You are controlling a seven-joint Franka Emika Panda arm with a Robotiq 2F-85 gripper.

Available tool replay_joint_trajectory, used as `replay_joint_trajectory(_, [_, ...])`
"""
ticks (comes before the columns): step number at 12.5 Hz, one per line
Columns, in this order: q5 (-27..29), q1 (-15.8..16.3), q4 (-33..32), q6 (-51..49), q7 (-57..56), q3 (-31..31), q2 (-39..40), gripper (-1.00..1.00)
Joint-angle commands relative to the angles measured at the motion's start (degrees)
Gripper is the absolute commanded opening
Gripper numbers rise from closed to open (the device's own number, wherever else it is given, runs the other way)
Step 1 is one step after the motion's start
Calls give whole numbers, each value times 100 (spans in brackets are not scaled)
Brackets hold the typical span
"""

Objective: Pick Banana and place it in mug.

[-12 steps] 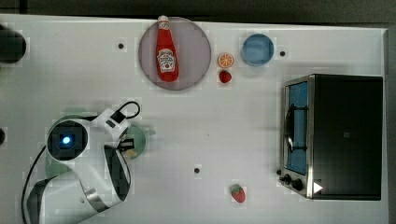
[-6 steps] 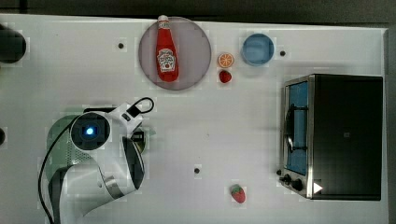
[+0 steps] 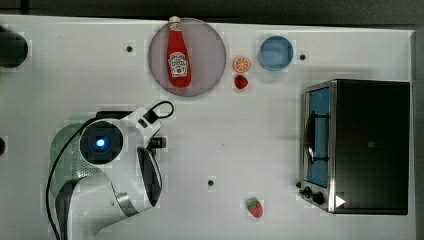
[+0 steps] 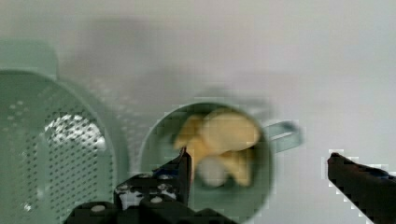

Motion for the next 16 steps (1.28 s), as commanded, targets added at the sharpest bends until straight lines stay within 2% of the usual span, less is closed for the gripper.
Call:
replay_joint_trajectory(1, [85, -116, 413, -439, 175, -374, -998, 100])
replay_joint_trajectory(6, [78, -189, 903, -2484, 176, -1500, -2143, 100])
replay_joint_trajectory(10, [-12, -230, 1444, -3040, 197, -2345, -2337, 100])
replay_joint_trajectory(14, [-66, -256, 1993, -3900, 1731, -2670, -2297, 100])
replay_joint_trajectory(16, [-118, -251, 2117, -4136, 1955, -2632, -2275, 100])
